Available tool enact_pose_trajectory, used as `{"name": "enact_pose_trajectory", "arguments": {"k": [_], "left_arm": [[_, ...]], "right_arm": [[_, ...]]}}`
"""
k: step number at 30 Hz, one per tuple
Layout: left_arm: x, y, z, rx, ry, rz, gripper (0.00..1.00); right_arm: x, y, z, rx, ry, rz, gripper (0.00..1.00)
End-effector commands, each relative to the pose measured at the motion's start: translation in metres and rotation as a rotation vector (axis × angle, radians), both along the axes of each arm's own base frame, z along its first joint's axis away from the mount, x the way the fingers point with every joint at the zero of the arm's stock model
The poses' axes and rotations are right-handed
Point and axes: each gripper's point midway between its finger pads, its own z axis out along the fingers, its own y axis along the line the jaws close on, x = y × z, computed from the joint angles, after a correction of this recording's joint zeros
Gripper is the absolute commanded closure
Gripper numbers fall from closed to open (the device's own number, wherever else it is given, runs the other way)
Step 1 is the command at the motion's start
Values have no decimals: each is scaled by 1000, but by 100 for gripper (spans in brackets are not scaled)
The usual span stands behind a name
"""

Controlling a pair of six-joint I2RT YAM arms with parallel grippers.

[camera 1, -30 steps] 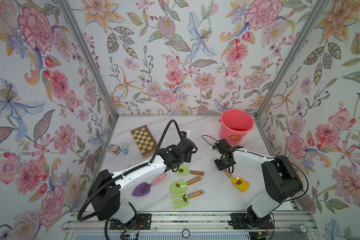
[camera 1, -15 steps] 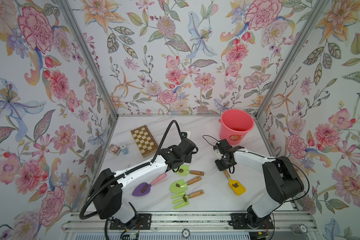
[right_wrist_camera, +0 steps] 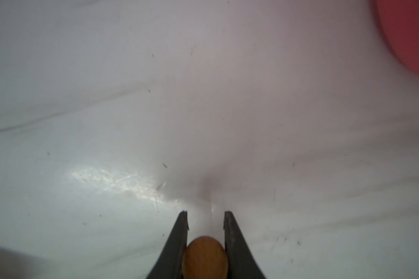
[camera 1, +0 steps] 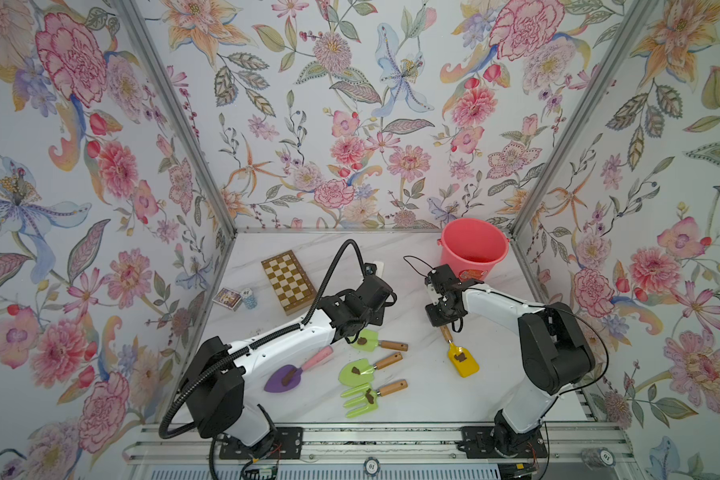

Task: Brush the soil off the hand trowel and place it into the bucket
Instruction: Pick up the hand trowel from the center of the board, then brush off the soil from the hand trowel.

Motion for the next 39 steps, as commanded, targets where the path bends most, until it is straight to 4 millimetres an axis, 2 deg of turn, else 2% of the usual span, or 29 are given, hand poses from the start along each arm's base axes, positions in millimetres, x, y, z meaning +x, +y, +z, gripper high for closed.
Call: {"name": "enact_pose_trajectory", "arguments": {"k": [1, 4, 6, 10, 14, 18, 23, 24, 28, 32, 39], "left_arm": [[0, -9, 4, 12, -16, -44, 93], [-8, -11, -2, 25, 9, -109, 95], [-23, -16, -9, 25, 46, -213, 96], [-59, -19, -27, 40, 167, -399, 99], [-76, -10, -36, 115, 205, -473, 100], [-67, -9, -28, 164, 158, -477, 100], [-45, -21, -17, 243, 68, -474, 100], [-39, -24, -27, 282, 71, -471, 100], [-24, -35, -27, 345, 14, -476, 100], [-24, -46, -28, 403, -42, -498, 100], [-28, -54, -26, 457, -125, -498, 100]], "right_arm": [[21, 11, 5, 44, -13, -110, 88], [41, 18, 16, 45, -53, -180, 89], [52, 26, 27, 60, -88, -199, 89], [79, 41, 59, 57, -202, -226, 90], [99, 56, 93, 108, -283, -241, 90], [105, 75, 107, 127, -289, -172, 90], [98, 88, 100, 87, -251, -90, 91], [97, 89, 97, 82, -241, -78, 92], [95, 92, 95, 89, -223, -64, 92], [95, 98, 95, 87, -172, -46, 93], [93, 101, 101, 123, -98, -67, 94]]}}
